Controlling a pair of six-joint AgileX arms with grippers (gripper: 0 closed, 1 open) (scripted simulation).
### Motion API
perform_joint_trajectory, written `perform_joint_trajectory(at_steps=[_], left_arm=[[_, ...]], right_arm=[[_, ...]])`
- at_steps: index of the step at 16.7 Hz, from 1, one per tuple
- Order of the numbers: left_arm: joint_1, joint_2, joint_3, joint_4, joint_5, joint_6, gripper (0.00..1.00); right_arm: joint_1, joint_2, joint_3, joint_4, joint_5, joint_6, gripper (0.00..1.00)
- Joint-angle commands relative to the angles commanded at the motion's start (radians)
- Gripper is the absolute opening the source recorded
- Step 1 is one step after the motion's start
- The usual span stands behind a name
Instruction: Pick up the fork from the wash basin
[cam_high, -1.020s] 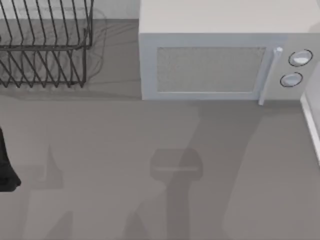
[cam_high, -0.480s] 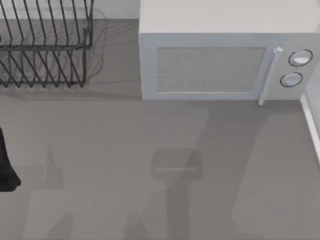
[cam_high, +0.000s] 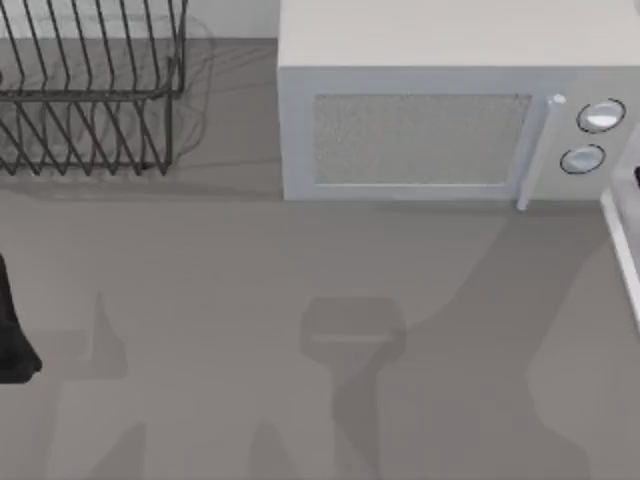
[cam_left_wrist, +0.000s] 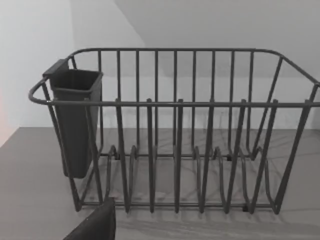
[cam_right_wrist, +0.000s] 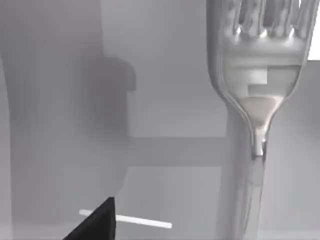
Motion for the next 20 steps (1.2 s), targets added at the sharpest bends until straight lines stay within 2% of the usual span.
perform_joint_trajectory(at_steps=[3,8,20], left_arm=[[0.0,0.0,0.0,0.0,0.0,0.0,1.0],[0.0,0.0,0.0,0.0,0.0,0.0,1.0],[0.0,0.0,0.0,0.0,0.0,0.0,1.0]], right_arm=[[-0.001,0.051,-0.061,0.107,0.001,0.0,1.0],[-0.002,0.062,-0.075,0.126,0.001,0.001,1.0],[-0.002,0.062,-0.075,0.126,0.001,0.001,0.1]])
